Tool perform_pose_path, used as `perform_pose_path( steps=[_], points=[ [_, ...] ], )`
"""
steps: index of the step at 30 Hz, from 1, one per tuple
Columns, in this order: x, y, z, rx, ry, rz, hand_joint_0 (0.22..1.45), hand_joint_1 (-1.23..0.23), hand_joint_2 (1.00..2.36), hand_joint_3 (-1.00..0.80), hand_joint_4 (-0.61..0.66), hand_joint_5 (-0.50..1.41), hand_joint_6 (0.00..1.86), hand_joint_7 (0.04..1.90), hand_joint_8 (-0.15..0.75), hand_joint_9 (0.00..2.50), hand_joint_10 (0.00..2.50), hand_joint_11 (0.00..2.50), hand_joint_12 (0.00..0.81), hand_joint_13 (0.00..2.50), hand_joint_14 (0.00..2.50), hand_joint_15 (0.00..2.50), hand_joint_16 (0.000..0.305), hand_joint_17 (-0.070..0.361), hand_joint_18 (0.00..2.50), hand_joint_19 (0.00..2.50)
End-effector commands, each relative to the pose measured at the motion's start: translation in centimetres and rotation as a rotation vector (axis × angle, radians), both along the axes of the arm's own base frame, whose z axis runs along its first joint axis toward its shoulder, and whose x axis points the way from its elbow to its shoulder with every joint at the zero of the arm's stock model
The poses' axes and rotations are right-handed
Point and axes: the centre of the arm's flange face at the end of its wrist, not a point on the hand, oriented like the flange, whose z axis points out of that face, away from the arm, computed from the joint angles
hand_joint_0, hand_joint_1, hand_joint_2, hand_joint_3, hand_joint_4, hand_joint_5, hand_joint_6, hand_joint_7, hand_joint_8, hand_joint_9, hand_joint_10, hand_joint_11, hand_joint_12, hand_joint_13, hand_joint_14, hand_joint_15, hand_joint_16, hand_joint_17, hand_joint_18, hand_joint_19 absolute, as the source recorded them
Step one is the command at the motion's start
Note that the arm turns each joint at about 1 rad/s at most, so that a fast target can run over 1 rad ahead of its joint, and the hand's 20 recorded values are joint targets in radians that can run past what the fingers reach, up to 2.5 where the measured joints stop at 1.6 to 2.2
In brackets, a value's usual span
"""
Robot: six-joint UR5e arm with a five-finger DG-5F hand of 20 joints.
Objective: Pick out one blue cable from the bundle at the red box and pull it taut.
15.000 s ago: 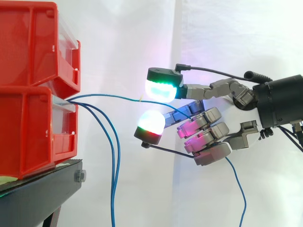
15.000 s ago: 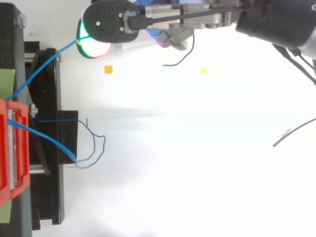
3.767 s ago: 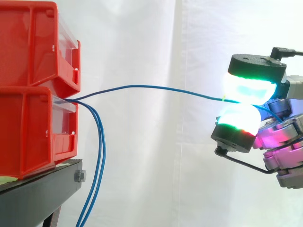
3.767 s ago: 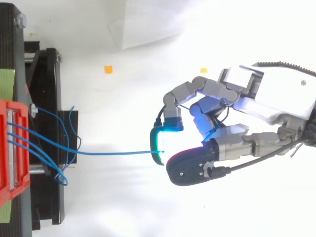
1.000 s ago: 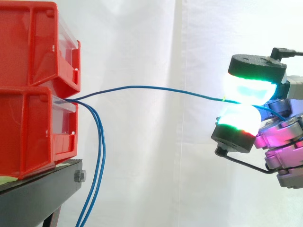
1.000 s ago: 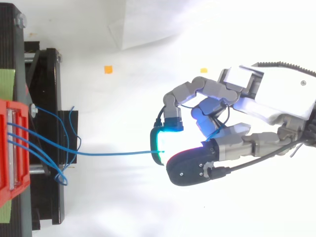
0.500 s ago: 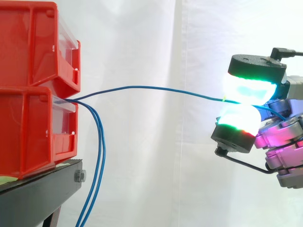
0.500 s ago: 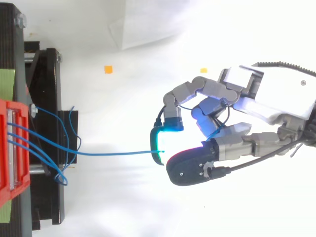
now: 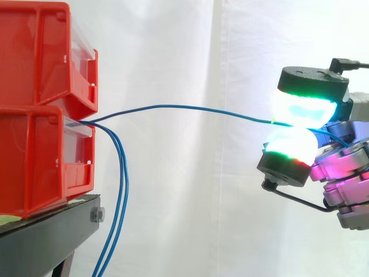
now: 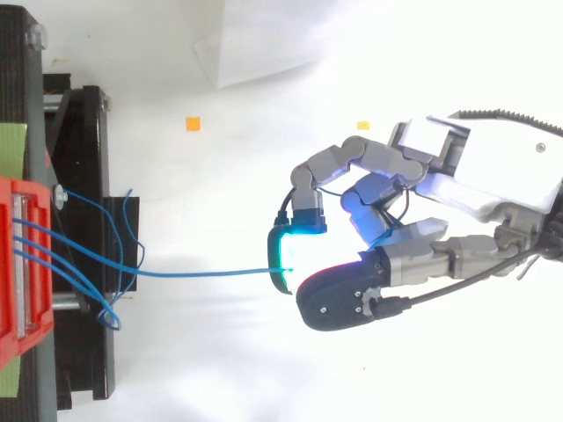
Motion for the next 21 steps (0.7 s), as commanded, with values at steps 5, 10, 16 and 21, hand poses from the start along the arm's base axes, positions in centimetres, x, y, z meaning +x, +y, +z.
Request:
perform_pose_path(
  steps=[5, 10, 16, 21],
  points=[
    [0.00, 0.00, 0.00, 0.000, 0.000, 0.000, 0.72, -0.77, 1.03, 0.02, -0.24, -0.19, 0.97, 1.34, 0.254, 0.95, 2.50, 1.40, 0.299, 1.04, 2.50, 1.34, 0.033, 0.074, 1.26, 1.64],
    [0.00, 0.00, 0.00, 0.000, 0.000, 0.000, 0.72, -0.77, 1.03, 0.01, -0.24, -0.19, 0.97, 1.34, 0.261, 0.96, 2.50, 1.38, 0.296, 1.03, 2.50, 1.34, 0.032, 0.073, 1.26, 1.65],
    [0.00, 0.00, 0.00, 0.000, 0.000, 0.000, 0.72, -0.77, 1.03, 0.01, -0.24, -0.19, 0.97, 1.34, 0.255, 0.96, 2.50, 1.39, 0.299, 1.04, 2.50, 1.34, 0.032, 0.073, 1.26, 1.64],
    [0.00, 0.00, 0.00, 0.000, 0.000, 0.000, 0.72, -0.77, 1.03, 0.01, -0.24, -0.19, 0.97, 1.34, 0.254, 0.96, 2.50, 1.39, 0.301, 1.04, 2.50, 1.37, 0.033, 0.075, 1.26, 1.63]
  ],
)
